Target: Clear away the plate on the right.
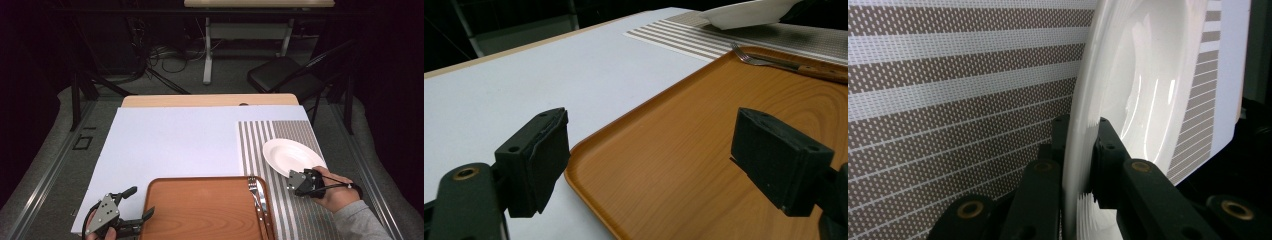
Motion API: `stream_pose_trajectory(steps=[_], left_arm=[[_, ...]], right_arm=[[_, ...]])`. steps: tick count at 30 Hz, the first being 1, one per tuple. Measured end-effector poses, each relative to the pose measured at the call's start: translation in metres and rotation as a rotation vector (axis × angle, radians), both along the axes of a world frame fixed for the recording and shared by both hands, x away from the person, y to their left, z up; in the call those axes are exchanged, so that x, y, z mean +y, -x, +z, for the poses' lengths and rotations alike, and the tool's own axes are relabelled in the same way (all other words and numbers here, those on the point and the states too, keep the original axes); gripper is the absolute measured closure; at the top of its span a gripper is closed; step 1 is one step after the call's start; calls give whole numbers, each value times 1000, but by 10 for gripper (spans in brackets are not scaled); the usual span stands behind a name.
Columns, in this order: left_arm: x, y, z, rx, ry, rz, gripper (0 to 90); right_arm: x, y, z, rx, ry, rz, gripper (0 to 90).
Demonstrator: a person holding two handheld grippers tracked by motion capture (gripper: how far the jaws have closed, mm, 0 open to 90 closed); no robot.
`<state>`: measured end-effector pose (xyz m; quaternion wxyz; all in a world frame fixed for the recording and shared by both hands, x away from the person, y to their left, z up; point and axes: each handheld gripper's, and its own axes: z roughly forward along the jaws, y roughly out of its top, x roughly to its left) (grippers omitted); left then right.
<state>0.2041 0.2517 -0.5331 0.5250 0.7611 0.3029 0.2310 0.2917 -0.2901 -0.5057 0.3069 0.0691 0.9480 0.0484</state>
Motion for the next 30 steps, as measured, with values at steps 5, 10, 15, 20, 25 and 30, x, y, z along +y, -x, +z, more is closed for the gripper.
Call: stream_pose_trajectory(steps=[5,10,15,20,25,30], left_arm=[[0,0,0,0,-1,-1,156],[0,0,0,0,-1,0,156],[0,0,0,-2,-4,-1,156],[0,0,0,-2,-4,-1,156],[0,0,0,-3,-4,1,156],[0,0,0,-3,-4,0,156]], right_arm=[[2,7,4,-35,-9,31,820],[7,21,12,-97,-5,50,821],[12,40,23,-161,1,79,818],[15,59,33,-212,-6,118,815],[17,75,42,-247,-11,120,818],[20,93,48,-296,-10,137,817]])
